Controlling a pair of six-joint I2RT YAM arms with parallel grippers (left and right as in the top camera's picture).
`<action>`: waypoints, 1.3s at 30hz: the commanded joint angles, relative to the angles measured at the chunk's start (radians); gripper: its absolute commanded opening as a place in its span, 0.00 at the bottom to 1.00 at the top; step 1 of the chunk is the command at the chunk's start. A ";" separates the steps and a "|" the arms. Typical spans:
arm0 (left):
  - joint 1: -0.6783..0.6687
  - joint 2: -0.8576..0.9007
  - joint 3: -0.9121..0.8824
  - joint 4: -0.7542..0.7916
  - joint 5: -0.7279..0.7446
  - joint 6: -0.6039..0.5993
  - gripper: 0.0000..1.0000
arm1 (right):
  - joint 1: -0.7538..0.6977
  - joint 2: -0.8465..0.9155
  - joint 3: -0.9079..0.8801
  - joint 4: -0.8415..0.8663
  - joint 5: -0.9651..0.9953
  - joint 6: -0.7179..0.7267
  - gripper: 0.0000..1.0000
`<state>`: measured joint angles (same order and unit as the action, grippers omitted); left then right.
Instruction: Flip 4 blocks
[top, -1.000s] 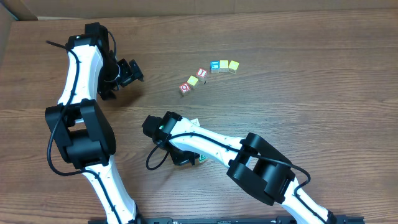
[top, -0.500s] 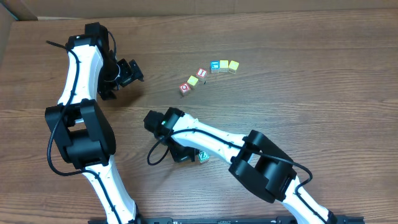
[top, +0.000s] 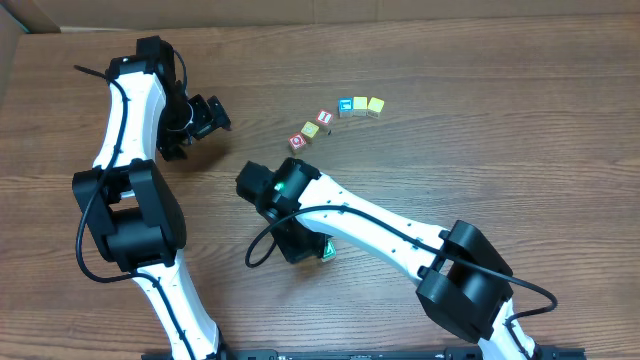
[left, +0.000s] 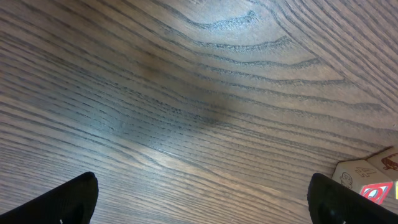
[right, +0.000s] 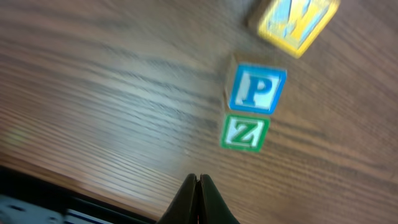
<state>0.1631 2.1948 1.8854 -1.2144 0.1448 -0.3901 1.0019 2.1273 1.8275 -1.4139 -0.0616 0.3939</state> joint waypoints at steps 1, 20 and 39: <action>-0.013 -0.003 0.001 0.000 -0.006 0.001 1.00 | -0.003 -0.024 -0.071 0.011 -0.018 -0.027 0.04; -0.014 -0.003 0.001 0.000 -0.006 0.001 1.00 | -0.012 -0.237 -0.495 0.333 -0.037 0.113 0.04; -0.014 -0.003 0.001 0.000 -0.006 0.001 1.00 | -0.008 -0.237 -0.578 0.451 0.007 0.192 0.04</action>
<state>0.1566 2.1948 1.8854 -1.2144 0.1448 -0.3901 0.9951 1.8919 1.2533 -0.9737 -0.0700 0.5690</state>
